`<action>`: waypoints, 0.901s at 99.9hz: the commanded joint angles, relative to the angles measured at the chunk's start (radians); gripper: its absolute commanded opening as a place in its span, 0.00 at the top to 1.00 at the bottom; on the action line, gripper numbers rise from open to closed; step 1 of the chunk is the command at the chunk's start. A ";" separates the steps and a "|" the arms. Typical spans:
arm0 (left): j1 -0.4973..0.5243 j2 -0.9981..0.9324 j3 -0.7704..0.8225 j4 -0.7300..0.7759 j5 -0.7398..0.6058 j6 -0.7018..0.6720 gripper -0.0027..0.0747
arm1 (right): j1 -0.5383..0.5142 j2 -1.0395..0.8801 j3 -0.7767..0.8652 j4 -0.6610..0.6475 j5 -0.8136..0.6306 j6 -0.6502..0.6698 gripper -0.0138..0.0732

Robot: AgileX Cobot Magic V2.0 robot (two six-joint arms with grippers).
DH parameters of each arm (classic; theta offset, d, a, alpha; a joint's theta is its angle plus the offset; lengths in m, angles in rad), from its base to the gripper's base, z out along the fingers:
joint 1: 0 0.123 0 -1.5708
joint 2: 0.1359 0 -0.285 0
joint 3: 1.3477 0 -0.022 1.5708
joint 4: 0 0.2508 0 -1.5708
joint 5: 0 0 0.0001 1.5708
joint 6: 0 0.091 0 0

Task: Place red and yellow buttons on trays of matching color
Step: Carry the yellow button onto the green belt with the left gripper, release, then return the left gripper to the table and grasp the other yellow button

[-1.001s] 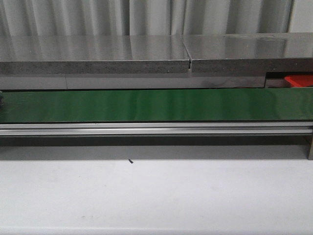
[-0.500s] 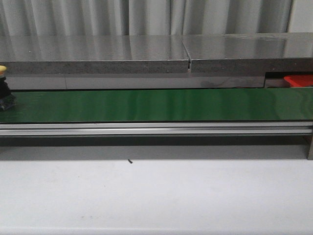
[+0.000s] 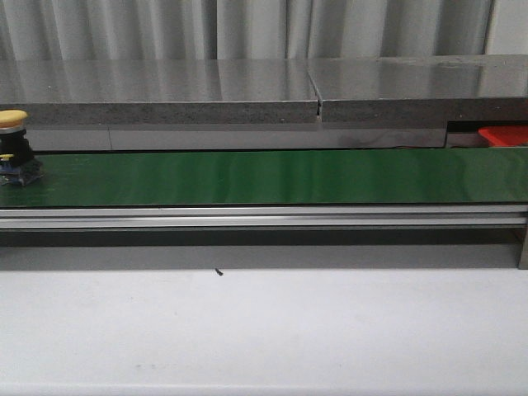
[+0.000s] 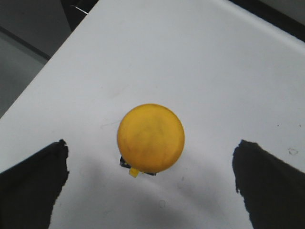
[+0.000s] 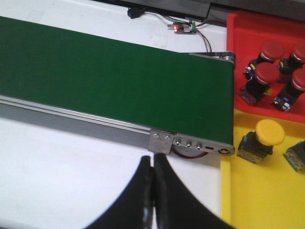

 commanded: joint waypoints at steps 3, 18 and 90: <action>-0.004 -0.047 -0.039 -0.026 -0.087 0.002 0.10 | 0.000 -0.004 -0.025 -0.001 -0.060 0.002 0.92; -0.004 -0.012 -0.039 -0.048 -0.113 0.002 0.10 | 0.000 -0.004 -0.025 -0.001 -0.060 0.002 0.92; -0.030 0.015 -0.039 -0.074 -0.200 0.013 0.38 | 0.000 -0.004 -0.025 -0.001 -0.060 0.002 0.92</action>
